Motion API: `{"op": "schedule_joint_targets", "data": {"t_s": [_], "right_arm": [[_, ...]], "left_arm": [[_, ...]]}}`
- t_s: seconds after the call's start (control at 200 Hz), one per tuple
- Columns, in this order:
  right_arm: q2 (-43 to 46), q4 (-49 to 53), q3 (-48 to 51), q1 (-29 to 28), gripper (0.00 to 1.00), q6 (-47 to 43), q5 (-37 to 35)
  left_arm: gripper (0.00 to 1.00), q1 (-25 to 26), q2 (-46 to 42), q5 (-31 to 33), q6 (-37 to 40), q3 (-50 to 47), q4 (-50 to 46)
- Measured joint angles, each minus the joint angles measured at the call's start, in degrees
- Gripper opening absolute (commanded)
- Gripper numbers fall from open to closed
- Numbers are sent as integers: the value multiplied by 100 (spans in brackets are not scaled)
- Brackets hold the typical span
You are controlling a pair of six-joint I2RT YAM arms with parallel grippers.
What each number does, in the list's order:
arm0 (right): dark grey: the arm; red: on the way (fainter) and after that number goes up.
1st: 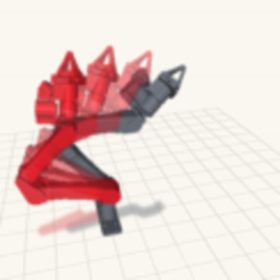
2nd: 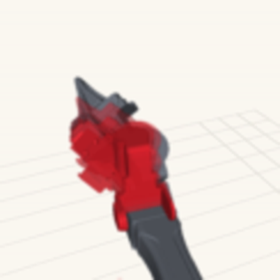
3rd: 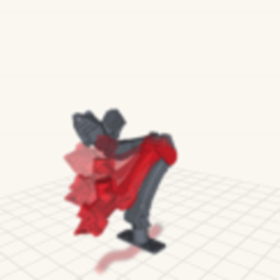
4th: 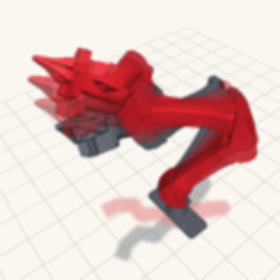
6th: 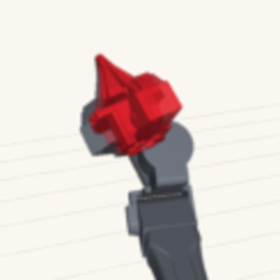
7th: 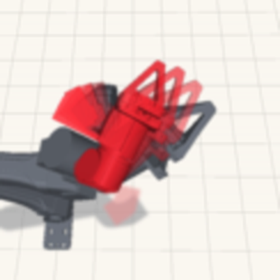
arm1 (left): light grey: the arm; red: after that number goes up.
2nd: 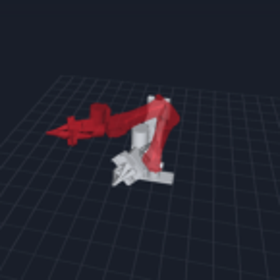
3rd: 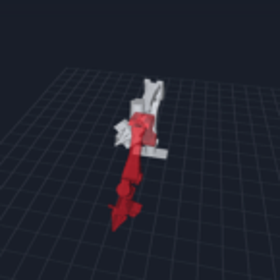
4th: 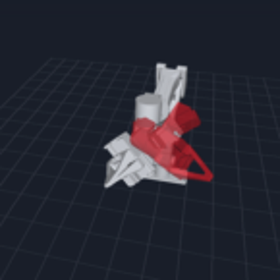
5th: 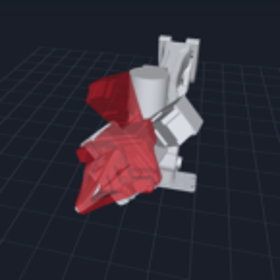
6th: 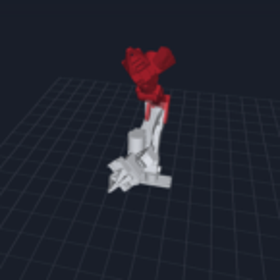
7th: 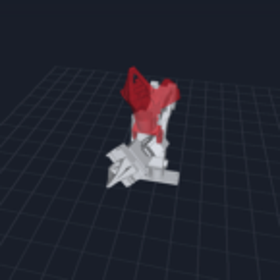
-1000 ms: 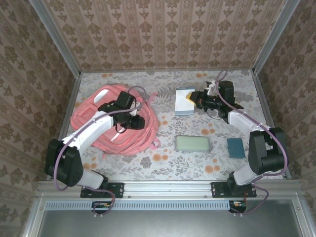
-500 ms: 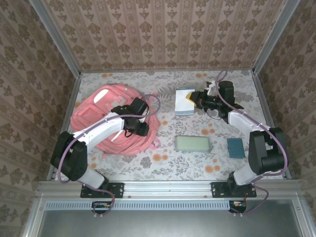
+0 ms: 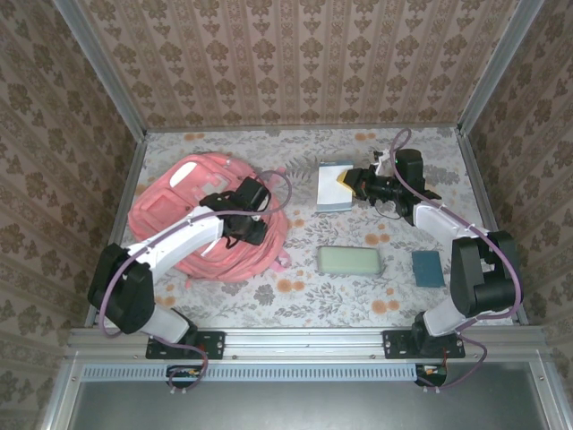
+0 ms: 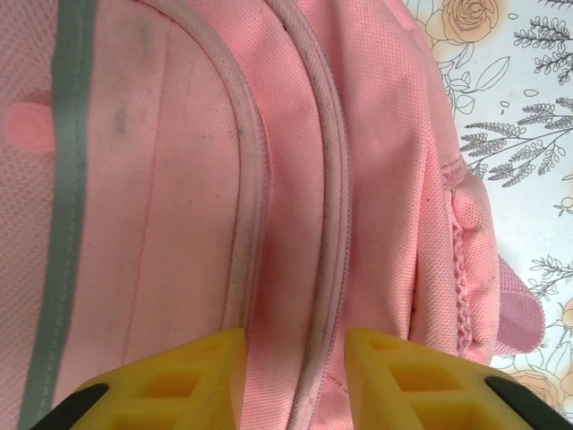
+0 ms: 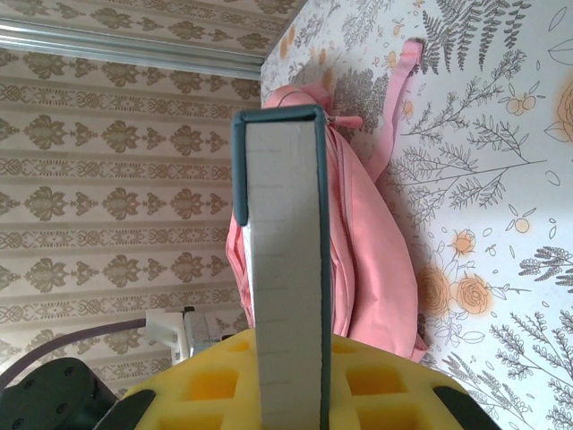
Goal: Pack books, pencil case, and school supplies into a backpack
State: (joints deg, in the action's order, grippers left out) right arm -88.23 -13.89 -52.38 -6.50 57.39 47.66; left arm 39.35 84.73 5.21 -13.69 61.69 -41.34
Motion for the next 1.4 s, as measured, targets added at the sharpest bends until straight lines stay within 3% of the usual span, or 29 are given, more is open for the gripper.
{"op": "schedule_joint_targets", "data": {"t_s": [0.385,0.775,0.835,0.935,1.15,1.4], "right_arm": [[2,0,0,-31,0,-2,-17],[0,0,0,-31,0,-2,-22],[0,0,0,-31,0,-2,-22],[2,0,0,-31,0,-2,-28],[13,0,13,-31,0,-2,-59],[92,-2,28,-173,0,4,-83]], "left_arm": [[29,267,319,216,210,-7,-2],[35,457,713,540,302,-7,0],[29,461,798,601,304,-7,0],[0,457,885,776,315,-7,-4],[0,476,776,901,337,63,-116],[0,358,-138,1117,326,678,-590]]}}
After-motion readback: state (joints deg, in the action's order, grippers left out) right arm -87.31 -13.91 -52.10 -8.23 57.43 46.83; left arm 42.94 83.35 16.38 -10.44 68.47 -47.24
